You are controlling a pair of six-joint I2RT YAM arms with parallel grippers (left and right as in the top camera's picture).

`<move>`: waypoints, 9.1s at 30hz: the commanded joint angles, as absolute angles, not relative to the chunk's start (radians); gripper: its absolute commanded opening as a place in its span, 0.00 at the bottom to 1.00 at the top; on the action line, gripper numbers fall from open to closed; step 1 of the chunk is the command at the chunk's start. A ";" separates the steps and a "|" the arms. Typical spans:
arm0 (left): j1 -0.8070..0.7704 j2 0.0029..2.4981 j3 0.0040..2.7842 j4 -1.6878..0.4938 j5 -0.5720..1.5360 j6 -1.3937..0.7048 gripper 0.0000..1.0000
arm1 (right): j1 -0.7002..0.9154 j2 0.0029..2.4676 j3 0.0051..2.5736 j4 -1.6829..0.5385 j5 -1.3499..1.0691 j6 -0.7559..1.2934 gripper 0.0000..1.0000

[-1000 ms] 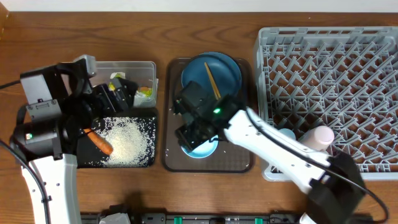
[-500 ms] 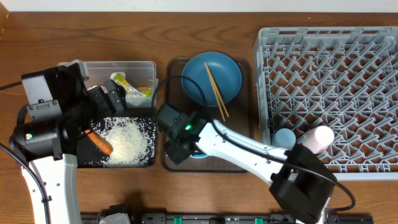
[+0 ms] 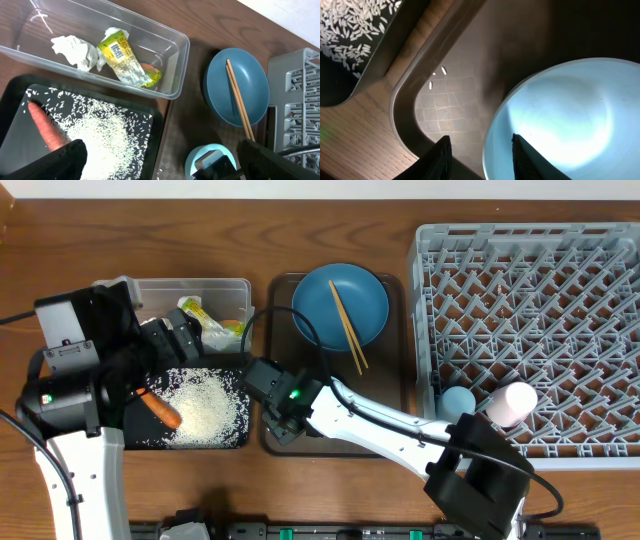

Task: Sort waste into correct bins and load items into the dishwasher rack
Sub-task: 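Lower the right gripper onto the light-blue bowl rim, then close the right gripper on the light-blue bowl rim, then lift the light-blue bowl and carry it right over the rack, then lower the bowl upside down into the rack's back area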

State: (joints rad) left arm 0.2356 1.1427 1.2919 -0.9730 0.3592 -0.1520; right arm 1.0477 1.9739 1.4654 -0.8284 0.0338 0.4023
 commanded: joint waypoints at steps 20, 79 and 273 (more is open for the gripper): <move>0.241 1.137 1.294 -0.976 0.347 -0.139 0.98 | 1.062 1.982 1.475 -0.829 0.064 0.434 0.40; 0.241 1.137 1.294 -0.976 0.347 -0.139 0.98 | 1.068 1.982 1.403 -0.776 0.064 0.433 0.20; 0.241 1.137 1.294 -0.976 0.347 -0.139 0.98 | -0.566 1.899 1.247 -0.552 -1.049 -0.089 0.63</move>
State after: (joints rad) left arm 0.2356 1.1427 1.2919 -0.9730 0.3588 -0.1520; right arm -0.5533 1.9736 1.2423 -0.5610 -1.1065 -0.1429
